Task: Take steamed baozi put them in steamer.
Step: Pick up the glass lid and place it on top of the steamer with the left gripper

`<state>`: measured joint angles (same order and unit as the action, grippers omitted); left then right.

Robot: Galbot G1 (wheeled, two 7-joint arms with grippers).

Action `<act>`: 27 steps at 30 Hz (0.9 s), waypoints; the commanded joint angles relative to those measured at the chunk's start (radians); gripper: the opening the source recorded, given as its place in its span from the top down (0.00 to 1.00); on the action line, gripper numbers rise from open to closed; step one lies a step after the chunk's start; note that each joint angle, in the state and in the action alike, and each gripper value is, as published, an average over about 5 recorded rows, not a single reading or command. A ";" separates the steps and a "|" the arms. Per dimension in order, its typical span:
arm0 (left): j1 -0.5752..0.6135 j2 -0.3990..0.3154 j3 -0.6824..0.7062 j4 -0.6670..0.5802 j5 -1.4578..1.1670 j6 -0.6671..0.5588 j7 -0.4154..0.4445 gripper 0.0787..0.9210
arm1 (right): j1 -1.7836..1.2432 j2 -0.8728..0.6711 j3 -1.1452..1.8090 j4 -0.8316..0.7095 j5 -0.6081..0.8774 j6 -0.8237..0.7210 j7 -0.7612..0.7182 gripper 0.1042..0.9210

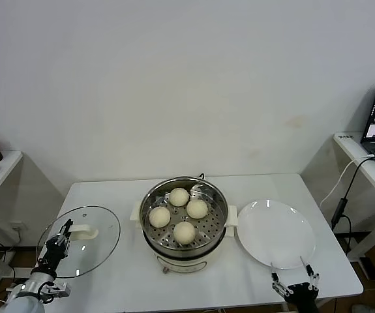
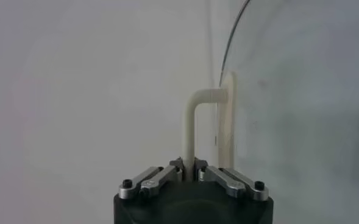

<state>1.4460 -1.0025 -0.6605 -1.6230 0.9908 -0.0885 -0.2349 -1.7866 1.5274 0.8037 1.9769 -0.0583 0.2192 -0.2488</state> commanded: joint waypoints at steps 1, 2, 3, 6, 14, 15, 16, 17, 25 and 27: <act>0.150 0.101 0.010 -0.446 -0.225 0.305 0.115 0.89 | -0.005 -0.024 -0.015 -0.006 0.001 0.000 0.000 0.12; 0.141 0.115 0.023 -0.478 -0.233 0.336 0.136 0.89 | -0.003 -0.025 -0.017 -0.009 0.001 0.000 0.000 0.12; 0.127 0.131 0.040 -0.509 -0.240 0.366 0.158 0.89 | -0.002 -0.025 -0.018 -0.012 0.000 0.000 0.000 0.12; 0.063 0.171 0.111 -0.564 -0.256 0.440 0.209 0.89 | 0.005 -0.023 -0.023 -0.021 -0.004 0.001 0.000 0.12; -0.261 0.147 0.440 -0.556 -0.174 0.601 0.284 0.89 | 0.045 0.007 -0.020 -0.057 -0.059 0.020 0.007 0.12; -0.294 0.135 0.478 -0.549 -0.162 0.617 0.295 0.89 | 0.050 0.011 -0.020 -0.061 -0.065 0.022 0.008 0.12; -0.325 0.120 0.519 -0.536 -0.142 0.630 0.306 0.89 | 0.054 0.015 -0.020 -0.064 -0.072 0.024 0.010 0.12; -0.356 0.102 0.557 -0.522 -0.116 0.642 0.318 0.89 | 0.058 0.019 -0.020 -0.068 -0.078 0.025 0.011 0.12; -0.526 -0.062 0.769 -0.392 0.173 0.695 0.461 0.89 | 0.081 0.048 -0.029 -0.096 -0.122 0.033 0.021 0.12; -0.545 -0.090 0.790 -0.370 0.235 0.701 0.491 0.89 | 0.082 0.049 -0.034 -0.101 -0.127 0.035 0.023 0.12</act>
<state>1.1386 -0.9531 -0.1623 -2.0607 0.9462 0.4883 0.0866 -1.7223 1.5585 0.7778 1.8985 -0.1458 0.2492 -0.2286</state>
